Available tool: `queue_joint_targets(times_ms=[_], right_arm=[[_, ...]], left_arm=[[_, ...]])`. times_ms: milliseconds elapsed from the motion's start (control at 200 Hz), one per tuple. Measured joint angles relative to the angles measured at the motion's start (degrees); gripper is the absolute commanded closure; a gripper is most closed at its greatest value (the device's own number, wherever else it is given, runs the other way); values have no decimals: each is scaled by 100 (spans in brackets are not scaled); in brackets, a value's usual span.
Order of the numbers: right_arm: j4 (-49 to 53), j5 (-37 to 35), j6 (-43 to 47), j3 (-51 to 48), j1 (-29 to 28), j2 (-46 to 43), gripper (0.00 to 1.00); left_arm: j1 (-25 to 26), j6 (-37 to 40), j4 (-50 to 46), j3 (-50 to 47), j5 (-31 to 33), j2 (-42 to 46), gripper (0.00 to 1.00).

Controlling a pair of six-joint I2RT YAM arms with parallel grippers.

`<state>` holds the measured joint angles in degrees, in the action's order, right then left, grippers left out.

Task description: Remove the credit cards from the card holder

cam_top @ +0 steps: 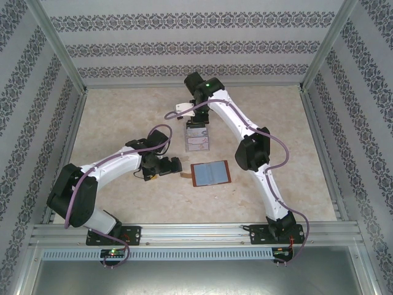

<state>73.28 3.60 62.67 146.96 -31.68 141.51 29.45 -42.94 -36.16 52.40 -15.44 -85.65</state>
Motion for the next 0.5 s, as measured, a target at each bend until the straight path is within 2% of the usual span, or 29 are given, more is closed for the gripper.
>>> queue_joint_targets(times_ms=[295,500], right_arm=[[-42,-7,33,33,-35,162,99],[-42,-87,31,42,-35,195,90]], left_arm=[[-22,-2,-79,0,118,245,0],[-33,-2,-81,-4,142,258,0]])
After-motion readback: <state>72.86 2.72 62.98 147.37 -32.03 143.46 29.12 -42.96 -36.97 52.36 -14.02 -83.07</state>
